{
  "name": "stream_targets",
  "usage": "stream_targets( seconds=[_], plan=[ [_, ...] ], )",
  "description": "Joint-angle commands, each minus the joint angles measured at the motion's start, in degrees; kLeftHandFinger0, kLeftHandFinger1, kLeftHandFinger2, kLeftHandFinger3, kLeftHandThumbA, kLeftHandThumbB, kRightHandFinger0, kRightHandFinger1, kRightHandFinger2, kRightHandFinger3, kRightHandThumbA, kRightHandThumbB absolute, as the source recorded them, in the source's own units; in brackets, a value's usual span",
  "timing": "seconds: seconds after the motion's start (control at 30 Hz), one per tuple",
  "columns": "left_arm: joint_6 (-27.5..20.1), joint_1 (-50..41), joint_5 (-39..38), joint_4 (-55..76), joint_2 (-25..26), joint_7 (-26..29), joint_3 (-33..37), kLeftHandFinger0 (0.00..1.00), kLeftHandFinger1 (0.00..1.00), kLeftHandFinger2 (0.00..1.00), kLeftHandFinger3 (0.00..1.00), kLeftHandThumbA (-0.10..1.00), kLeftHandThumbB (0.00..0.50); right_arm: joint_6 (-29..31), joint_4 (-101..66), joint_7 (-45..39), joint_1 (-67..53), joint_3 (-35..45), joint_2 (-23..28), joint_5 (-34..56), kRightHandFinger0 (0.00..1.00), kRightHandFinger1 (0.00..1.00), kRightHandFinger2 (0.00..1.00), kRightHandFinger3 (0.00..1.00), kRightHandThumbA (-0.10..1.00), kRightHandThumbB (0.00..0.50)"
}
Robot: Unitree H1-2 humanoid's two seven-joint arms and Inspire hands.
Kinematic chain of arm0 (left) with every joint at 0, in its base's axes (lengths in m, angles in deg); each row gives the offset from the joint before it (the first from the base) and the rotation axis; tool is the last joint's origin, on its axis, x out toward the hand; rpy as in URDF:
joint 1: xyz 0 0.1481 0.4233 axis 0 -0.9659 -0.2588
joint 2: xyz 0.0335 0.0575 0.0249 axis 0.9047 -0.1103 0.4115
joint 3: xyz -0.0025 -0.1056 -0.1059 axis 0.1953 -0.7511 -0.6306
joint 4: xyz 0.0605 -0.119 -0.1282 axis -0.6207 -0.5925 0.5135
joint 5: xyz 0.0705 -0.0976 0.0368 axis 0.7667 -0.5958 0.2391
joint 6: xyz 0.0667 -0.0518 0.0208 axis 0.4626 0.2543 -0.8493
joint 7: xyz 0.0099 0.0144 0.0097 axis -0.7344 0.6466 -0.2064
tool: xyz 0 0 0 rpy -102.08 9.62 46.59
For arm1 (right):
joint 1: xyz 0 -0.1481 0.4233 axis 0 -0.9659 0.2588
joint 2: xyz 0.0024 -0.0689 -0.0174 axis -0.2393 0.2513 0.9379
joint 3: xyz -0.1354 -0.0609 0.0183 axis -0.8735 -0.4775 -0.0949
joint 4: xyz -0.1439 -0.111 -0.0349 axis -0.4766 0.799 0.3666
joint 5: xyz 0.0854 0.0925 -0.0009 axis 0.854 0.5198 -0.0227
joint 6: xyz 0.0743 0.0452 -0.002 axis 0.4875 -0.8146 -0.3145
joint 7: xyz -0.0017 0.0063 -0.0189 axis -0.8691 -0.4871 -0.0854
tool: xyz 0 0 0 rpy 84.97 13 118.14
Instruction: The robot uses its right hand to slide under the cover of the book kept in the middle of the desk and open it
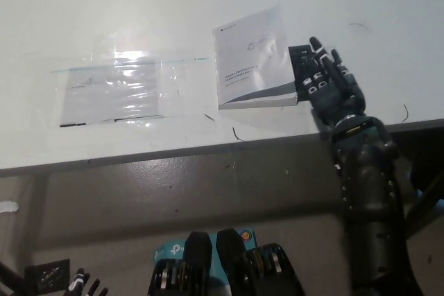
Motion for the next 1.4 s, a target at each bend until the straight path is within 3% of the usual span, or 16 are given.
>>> stream_targets(
  seconds=[0.0, 0.13, 0.3, 0.47, 0.77, 0.87, 0.9, 1.07, 1.13, 1.23, 1.37],
  plan=[
    [-0.75, 0.14, -0.44, 1.16, 0.32, -0.79, 0.45, 0.96, 0.93, 0.94, 0.99, 0.96, 0.115, 3.01, 0.88, -3.63, 3.33, -0.77, -1.11, -1.46, 0.91, 0.92, 0.94, 1.00, 1.00, 0.199],
    [-0.34, 0.35, -0.62, 1.17, 0.34, -0.38, 0.42, 0.90, 0.90, 0.91, 0.98, 0.94, 0.120, 3.34, 1.83, -3.70, 3.59, -0.51, -1.80, -1.73, 0.92, 0.92, 0.93, 1.00, 1.00, 0.204],
    [-0.34, -0.02, -0.37, 1.78, 0.54, -0.67, 0.78, 0.90, 0.89, 0.93, 0.99, 0.96, 0.122, 3.55, 2.87, -3.92, 3.34, -0.61, -2.50, -2.38, 0.91, 0.94, 0.94, 1.00, 1.00, 0.223],
    [-0.27, 0.47, -0.29, 0.96, 1.04, -0.51, 0.84, 0.89, 0.89, 0.92, 0.97, 0.96, 0.131, 3.17, 2.24, -3.40, 3.57, -0.57, -2.90, -2.84, 0.94, 0.94, 0.94, 1.00, 1.00, 0.204],
    [0.33, 0.29, -0.25, 1.53, 0.69, 0.31, 0.91, 0.88, 0.86, 0.90, 0.98, 0.93, 0.133, 2.12, 3.73, -3.45, 4.46, -4.28, -3.88, -6.56, 0.87, 0.88, 0.91, 1.00, 1.00, 0.175],
    [-0.08, 0.45, -0.24, 0.97, 0.84, -0.16, 1.00, 0.88, 0.87, 0.92, 1.00, 0.96, 0.118, 1.66, 4.57, -5.19, 5.19, -8.42, -3.52, -9.68, 0.86, 0.90, 0.93, 1.00, 1.00, 0.155],
    [0.04, 0.59, -0.29, 0.95, 0.80, 0.25, 0.86, 0.88, 0.87, 0.90, 0.98, 0.96, 0.123, 1.02, 5.45, -5.61, 5.98, -11.52, -3.08, -12.69, 0.81, 0.86, 0.89, 1.00, 1.00, 0.167],
    [0.93, 0.44, -0.45, 1.93, 1.01, 0.38, 1.12, 0.88, 0.88, 0.90, 0.98, 0.97, 0.114, 1.34, 8.99, -8.94, 7.97, -17.80, -1.63, -16.88, 0.76, 0.81, 0.85, 1.00, 1.00, 0.168],
    [0.96, 0.31, -0.34, 1.91, 1.06, 0.12, 1.31, 0.89, 0.88, 0.90, 0.98, 0.98, 0.105, 1.33, 10.50, -9.59, 8.76, -20.05, -1.57, -18.43, 0.73, 0.75, 0.78, 0.96, 1.00, 0.201],
    [0.75, 0.59, -0.34, 1.44, 1.06, 0.23, 1.25, 0.85, 0.85, 0.89, 0.97, 0.96, 0.114, 1.93, 11.85, -10.93, 9.52, -23.50, -1.39, -21.48, 0.76, 0.75, 0.78, 0.94, 1.00, 0.163],
    [0.92, 0.76, -0.64, 1.58, 0.76, 0.92, 0.91, 0.85, 0.85, 0.87, 0.94, 0.93, 0.127, 3.47, 14.27, -11.84, 10.43, -25.36, -1.44, -23.60, 0.74, 0.73, 0.77, 0.92, 1.00, 0.189]
  ],
)
